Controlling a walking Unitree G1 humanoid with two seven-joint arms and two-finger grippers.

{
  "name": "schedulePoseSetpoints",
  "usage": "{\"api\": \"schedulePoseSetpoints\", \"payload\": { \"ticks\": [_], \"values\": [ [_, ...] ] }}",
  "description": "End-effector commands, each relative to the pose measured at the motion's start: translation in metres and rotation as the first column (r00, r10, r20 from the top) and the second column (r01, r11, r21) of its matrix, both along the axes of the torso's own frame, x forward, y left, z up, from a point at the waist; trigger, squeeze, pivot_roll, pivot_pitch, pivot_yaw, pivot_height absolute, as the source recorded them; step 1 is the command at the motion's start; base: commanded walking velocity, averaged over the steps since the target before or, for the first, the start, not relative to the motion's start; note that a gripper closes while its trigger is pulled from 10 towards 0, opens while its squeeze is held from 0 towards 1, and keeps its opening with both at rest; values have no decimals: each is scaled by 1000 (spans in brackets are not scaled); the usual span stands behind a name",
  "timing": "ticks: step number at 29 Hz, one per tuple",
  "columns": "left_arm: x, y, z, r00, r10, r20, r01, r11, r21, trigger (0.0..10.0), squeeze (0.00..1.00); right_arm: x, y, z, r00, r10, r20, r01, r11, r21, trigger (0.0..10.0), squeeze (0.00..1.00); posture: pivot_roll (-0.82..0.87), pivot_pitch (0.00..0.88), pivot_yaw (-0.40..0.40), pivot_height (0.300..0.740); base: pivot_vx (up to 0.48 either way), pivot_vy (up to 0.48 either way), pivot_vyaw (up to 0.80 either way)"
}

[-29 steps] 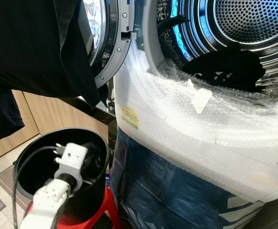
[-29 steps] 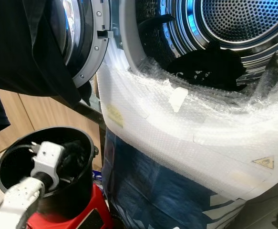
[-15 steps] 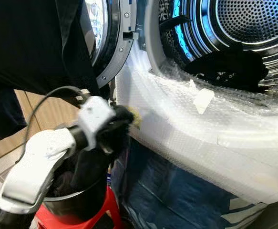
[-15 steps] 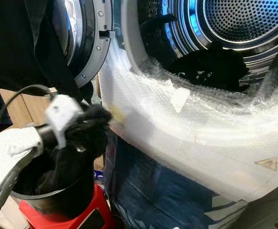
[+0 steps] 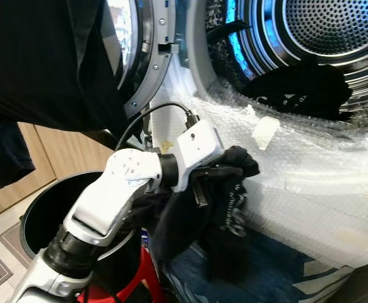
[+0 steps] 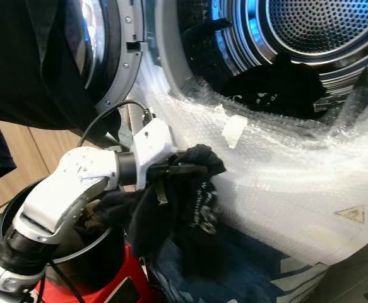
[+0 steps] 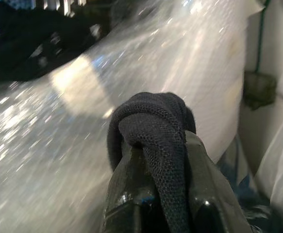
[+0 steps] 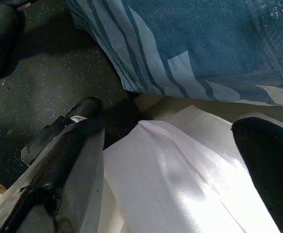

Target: Clothes washing

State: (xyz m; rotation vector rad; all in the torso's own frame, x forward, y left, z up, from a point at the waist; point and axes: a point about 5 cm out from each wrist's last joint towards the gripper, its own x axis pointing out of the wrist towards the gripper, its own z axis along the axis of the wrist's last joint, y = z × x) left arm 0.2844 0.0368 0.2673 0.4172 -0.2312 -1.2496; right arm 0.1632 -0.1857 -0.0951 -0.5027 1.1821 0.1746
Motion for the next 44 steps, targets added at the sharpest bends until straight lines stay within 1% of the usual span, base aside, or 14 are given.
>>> {"api": "schedulePoseSetpoints", "payload": {
  "ticks": [1, 8, 9, 12, 19, 27, 29, 30, 31, 33, 36, 40, 42, 44],
  "values": [
    [-3, -5, 12, 998, -37, 46, 39, 999, -34, 0, 0, 0, -1, 0, 1000, 0, -2, 0, 1000, -6, 10000, 0, 339, 0, -42, 740, 0, 0, 0],
    [-1, -2, -16, 999, -6, -50, 4, 999, -39, 0, 0, -2, -4, 0, 1000, -1, -6, 1, 1000, -15, 10000, 0, 328, 0, -40, 740, 0, 0, 0],
    [-2, 4, -34, 996, 28, -85, -28, 1000, -2, 0, 0, -1, -4, 0, 1000, -10, -1, 10, 1000, -11, 10000, 0, 323, 0, -40, 740, 0, 0, 0],
    [-5, 16, -55, 985, 92, -144, -90, 996, 21, 0, 0, 0, -5, 1, 1000, -10, 1, 10, 1000, -8, 10000, 0, 321, 0, -42, 740, 0, 0, 0],
    [-11, 37, -80, 961, 204, -185, -188, 977, 99, 0, 0, 3, -5, 2, 1000, 3, 12, -3, 1000, -8, 10000, 0, 343, 0, -52, 740, 0, 0, 0],
    [-22, 55, -132, 915, 325, -239, -274, 936, 222, 0, 0, 41, 9, 19, 988, 41, 149, -58, 992, 113, 10000, 0, 325, 0, -50, 740, 0, 0, 0],
    [-24, 55, -134, 915, 325, -241, -272, 935, 227, 0, 0, 54, 13, 26, 981, 20, 194, -57, 980, 191, 10000, 55, 321, 3, -50, 740, 0, 0, 0],
    [-24, 55, -133, 915, 324, -240, -273, 936, 224, 0, 0, 57, 15, 29, 979, 24, 204, -70, 972, 224, 10000, 937, 321, 3, -50, 740, 0, 0, 0],
    [-24, 54, -133, 915, 325, -238, -275, 936, 219, 0, 0, 61, 17, 31, 977, 38, 210, -93, 962, 258, 10000, 1000, 314, 9, -46, 740, 0, 0, 0],
    [-25, 54, -132, 913, 326, -246, -278, 937, 211, 0, 0, 69, 20, 40, 967, 96, 236, -180, 912, 369, 10000, 1000, 309, 21, -49, 740, 0, 0, 0],
    [-27, 54, -135, 912, 333, -240, -286, 935, 211, 0, 0, 81, 4, 53, 961, -9, 277, -136, 855, 501, 10000, 1000, 319, 23, -63, 740, 0, 0, 0],
    [-27, 55, -134, 912, 333, -239, -286, 935, 209, 0, 0, 84, -13, 64, 950, 35, 309, -209, 807, 552, 10000, 1000, 315, 31, -62, 740, 0, 0, 0],
    [-27, 56, -133, 913, 331, -239, -285, 935, 210, 0, 0, 84, -14, 65, 949, 41, 312, -217, 802, 556, 10000, 1000, 314, 32, -62, 740, 0, 0, 0],
    [-27, 56, -133, 916, 322, -240, -274, 937, 215, 0, 0, 87, -16, 71, 946, 21, 323, -224, 763, 606, 10000, 1000, 313, 33, -62, 740, 0, 0, 0]
  ]
}}
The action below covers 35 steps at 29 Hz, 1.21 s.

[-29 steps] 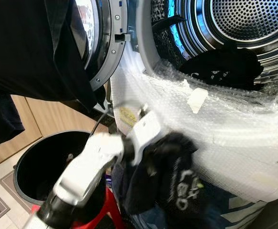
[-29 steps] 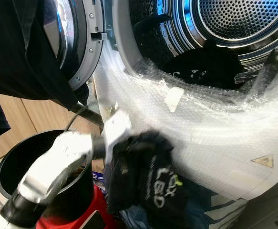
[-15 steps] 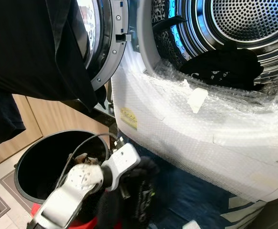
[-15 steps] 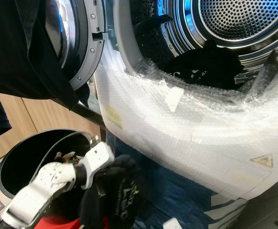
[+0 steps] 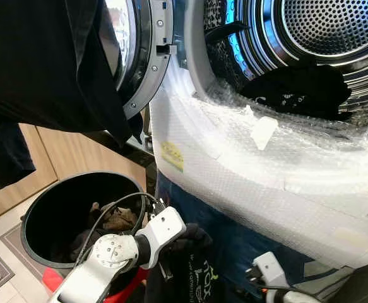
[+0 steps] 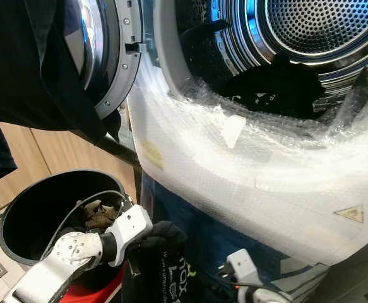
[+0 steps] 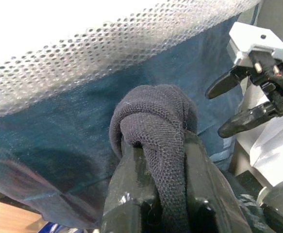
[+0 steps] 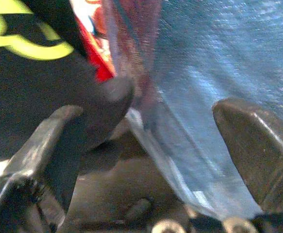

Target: Clothes washing

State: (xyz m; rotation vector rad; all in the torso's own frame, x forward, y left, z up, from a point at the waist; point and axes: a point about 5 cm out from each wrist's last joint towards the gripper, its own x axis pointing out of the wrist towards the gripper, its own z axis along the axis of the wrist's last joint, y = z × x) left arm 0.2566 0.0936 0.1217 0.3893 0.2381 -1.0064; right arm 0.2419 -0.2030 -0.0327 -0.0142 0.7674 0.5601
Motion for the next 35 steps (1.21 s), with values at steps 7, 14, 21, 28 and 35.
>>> {"api": "schedulePoseSetpoints", "payload": {
  "ticks": [7, 14, 21, 28, 35],
  "values": [
    [0, -4, 9, 998, -27, 57, 27, 1000, -9, 0, 0, 13, 4, 19, 989, 121, 88, -130, 985, 111, 10000, 1000, 295, 27, -65, 740, 0, 0, 0],
    [5, -17, 14, 993, -24, 116, 28, 999, -36, 0, 0, 2, 27, 35, 914, 356, 192, -401, 864, 306, 10000, 1000, 303, 5, -81, 740, 0, 0, 0],
    [9, -31, 15, 988, -17, 150, 29, 997, -78, 0, 0, -14, 42, 46, 863, 438, 253, -505, 776, 378, 10000, 1000, 287, 0, -89, 740, 0, 0, 0],
    [18, -49, 20, 982, -9, 191, 32, 993, -117, 0, 0, -7, 55, 43, 920, 317, 229, -383, 847, 368, 10000, 1000, 278, 0, -94, 740, 0, 0, 0],
    [20, -64, 23, 978, 11, 208, 25, 985, -168, 0, 0, 8, 60, 46, 977, 3, 215, -106, 878, 467, 10000, 1000, 293, 0, -97, 740, 0, 0, 0]
  ]
}}
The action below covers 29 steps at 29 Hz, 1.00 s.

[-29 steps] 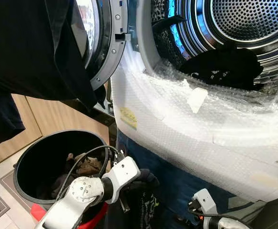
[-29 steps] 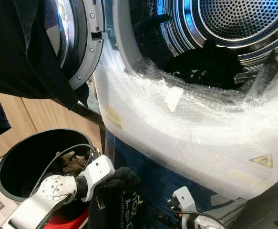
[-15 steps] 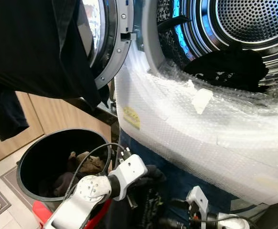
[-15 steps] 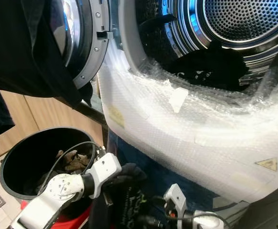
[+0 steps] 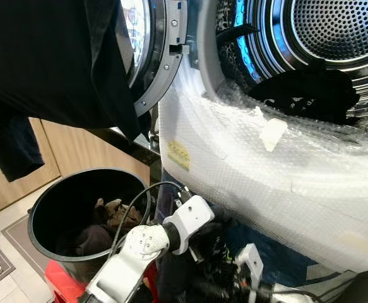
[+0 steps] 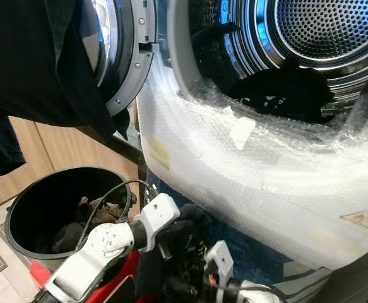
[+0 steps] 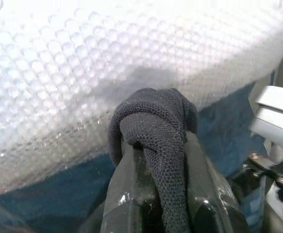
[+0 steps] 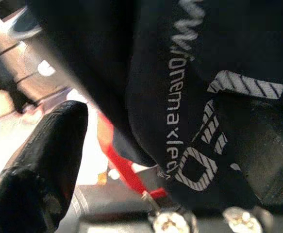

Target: Clothes washing

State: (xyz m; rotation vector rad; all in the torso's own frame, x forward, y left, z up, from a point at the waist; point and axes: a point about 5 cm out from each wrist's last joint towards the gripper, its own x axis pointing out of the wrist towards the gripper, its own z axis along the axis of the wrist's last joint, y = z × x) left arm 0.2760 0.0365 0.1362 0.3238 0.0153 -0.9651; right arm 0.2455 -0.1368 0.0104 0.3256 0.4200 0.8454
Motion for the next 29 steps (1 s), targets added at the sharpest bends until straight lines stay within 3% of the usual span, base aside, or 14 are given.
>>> {"api": "schedulePoseSetpoints", "payload": {
  "ticks": [1, 3, 4, 5, 9, 12, 18, 21, 29],
  "values": [
    [0, -7, 8, 999, -24, 49, 25, 1000, -12, 0, 0, 4, -6, 5, 996, -81, -19, 82, 996, 41, 10000, 1000, 293, 0, -94, 740, 0, 0, 0],
    [-1, -8, 7, 998, -27, 49, 28, 1000, -13, 0, 0, 3, -5, 6, 996, -85, -20, 86, 994, 61, 10000, 1000, 293, 0, -94, 740, 0, 0, 0],
    [-2, -8, 7, 998, -27, 49, 28, 999, -14, 0, 0, 3, -4, 7, 997, -79, -21, 80, 995, 64, 10000, 769, 283, 0, -86, 740, 0, 0, 0],
    [-2, -7, 5, 999, -28, 46, 29, 999, -14, 0, 0, 5, -2, 3, 994, -100, -37, 101, 994, 35, 10000, 0, 278, 0, -83, 740, 0, 0, 0],
    [-2, -9, 1, 998, -31, 56, 30, 999, 15, 0, 0, 14, -3, -2, 979, -198, -56, 197, 980, -20, 10000, 0, 284, 0, -86, 740, 0, 0, 0],
    [-3, -11, 3, 998, -28, 51, 28, 1000, -7, 0, 0, 17, -4, -4, 966, -247, -76, 246, 969, -29, 10000, 0, 288, 0, -85, 740, 0, 0, 0],
    [-4, -15, 7, 998, -43, 48, 44, 999, -25, 0, 0, 22, -2, -5, 957, -278, -83, 277, 960, -32, 10000, 0, 294, 0, -74, 740, 0, 0, 0],
    [-18, -19, 10, 993, -116, -2, 116, 991, -70, 0, 0, 26, -2, -10, 932, -351, -88, 345, 935, -77, 10000, 0, 293, 0, -66, 740, 0, 0, 0],
    [-22, -16, 13, 989, -132, -58, 124, 984, -132, 0, 0, 29, -3, -9, 920, -375, -113, 375, 927, -28, 10000, 0, 306, 0, -56, 740, 0, 0, 0]
  ]
}}
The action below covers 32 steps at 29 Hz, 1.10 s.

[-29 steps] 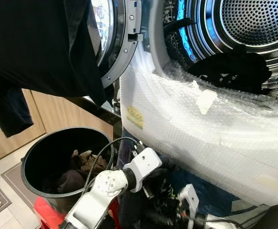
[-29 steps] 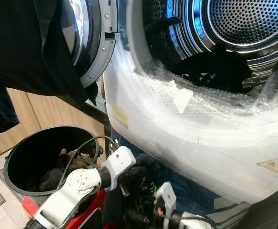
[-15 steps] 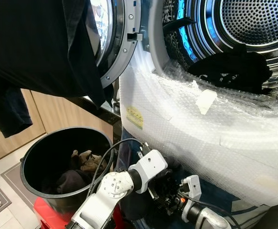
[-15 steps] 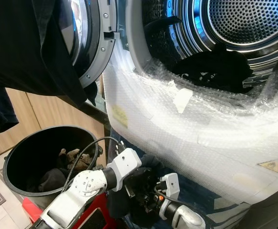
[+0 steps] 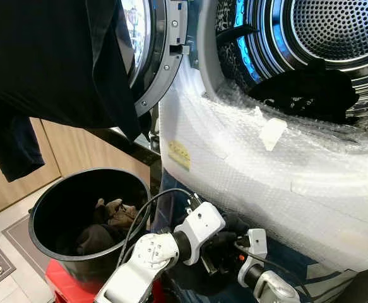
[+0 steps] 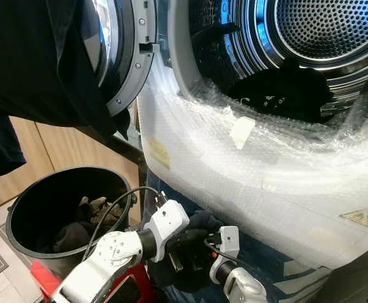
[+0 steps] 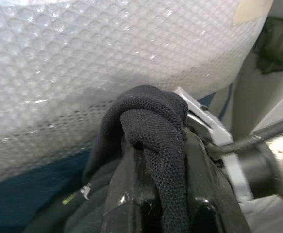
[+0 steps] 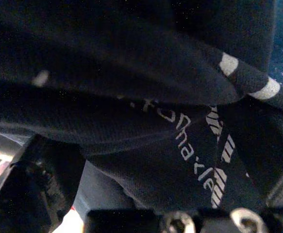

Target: Clothes washing

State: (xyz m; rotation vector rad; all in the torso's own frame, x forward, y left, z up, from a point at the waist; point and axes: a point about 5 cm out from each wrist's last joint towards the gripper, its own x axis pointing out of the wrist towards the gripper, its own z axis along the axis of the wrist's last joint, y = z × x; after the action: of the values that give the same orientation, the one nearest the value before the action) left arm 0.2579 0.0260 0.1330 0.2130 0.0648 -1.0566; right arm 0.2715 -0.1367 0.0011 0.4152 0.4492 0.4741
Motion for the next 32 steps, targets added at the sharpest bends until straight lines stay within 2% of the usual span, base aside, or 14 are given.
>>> {"api": "schedulePoseSetpoints", "payload": {
  "ticks": [1, 4, 8, 12, 15, 16, 17, 18, 19, 21, 25, 29, 32],
  "values": [
    [-4, -5, 18, 998, -50, 36, 52, 996, -67, 0, 0, 3, -2, 1, 1000, -15, -5, 15, 1000, 12, 10000, 0, 305, 0, -52, 740, 0, 0, 0],
    [-4, -6, 24, 998, -52, 41, 56, 995, -82, 0, 0, 6, 1, 3, 1000, -9, 8, 9, 999, 37, 10000, 0, 308, 0, -51, 740, 0, 0, 0],
    [-2, -7, 37, 999, -39, 10, 40, 982, -183, 0, 0, 8, 3, 5, 1000, -20, 24, 19, 998, 62, 10000, 0, 300, 0, -47, 740, 0, 0, 0],
    [0, -7, 41, 1000, -23, -6, 21, 976, -219, 0, 0, 9, 4, 6, 999, -26, 27, 24, 997, 78, 10000, 0, 302, 0, -45, 740, 0, 0, 0],
    [3, -4, 53, 1000, -10, -26, 2, 959, -283, 0, 0, 9, 6, 8, 998, -32, 47, 26, 992, 124, 10000, 0, 303, 0, -38, 740, 0, 0, 0],
    [4, -3, 55, 999, -9, -33, -2, 954, -301, 0, 0, 9, 5, 8, 997, -48, 52, 40, 988, 146, 8549, 0, 304, 0, -37, 740, 0, 0, 0],
    [4, -2, 57, 999, -7, -41, -6, 949, -315, 0, 0, 10, 4, 9, 996, -70, 59, 60, 985, 159, 2549, 0, 307, 0, -35, 740, 0, 0, 0],
    [4, -1, 59, 999, -7, -47, -9, 946, -324, 0, 0, 10, 3, 10, 994, -86, 63, 74, 983, 167, 2549, 0, 306, 0, -33, 740, 0, 0, 0],
    [5, -1, 59, 999, -6, -54, -12, 943, -332, 0, 0, 11, 3, 10, 994, -84, 71, 72, 984, 161, 0, 0, 299, 4, -27, 740, 0, 0, 0],
    [6, -1, 59, 998, -4, -63, -18, 941, -337, 0, 0, 11, 4, 11, 994, -70, 88, 57, 988, 144, 0, 0, 292, 7, -24, 740, 0, 0, 0],
    [6, -2, 61, 996, -6, -84, -23, 936, -351, 0, 0, 13, 7, 18, 990, -67, 120, 41, 978, 205, 0, 0, 286, 9, -20, 740, 0, 0, 0],
    [7, -1, 62, 995, -6, -98, -29, 935, -354, 0, 0, 13, 13, 26, 985, -30, 170, -20, 959, 282, 0, 0, 289, 9, -19, 740, 0, 0, 0],
    [8, 1, 63, 995, 3, -98, -37, 938, -345, 0, 0, 11, 18, 26, 983, 22, 180, -72, 958, 278, 0, 0, 288, 20, -14, 740, 0, 0, 0]
  ]
}}
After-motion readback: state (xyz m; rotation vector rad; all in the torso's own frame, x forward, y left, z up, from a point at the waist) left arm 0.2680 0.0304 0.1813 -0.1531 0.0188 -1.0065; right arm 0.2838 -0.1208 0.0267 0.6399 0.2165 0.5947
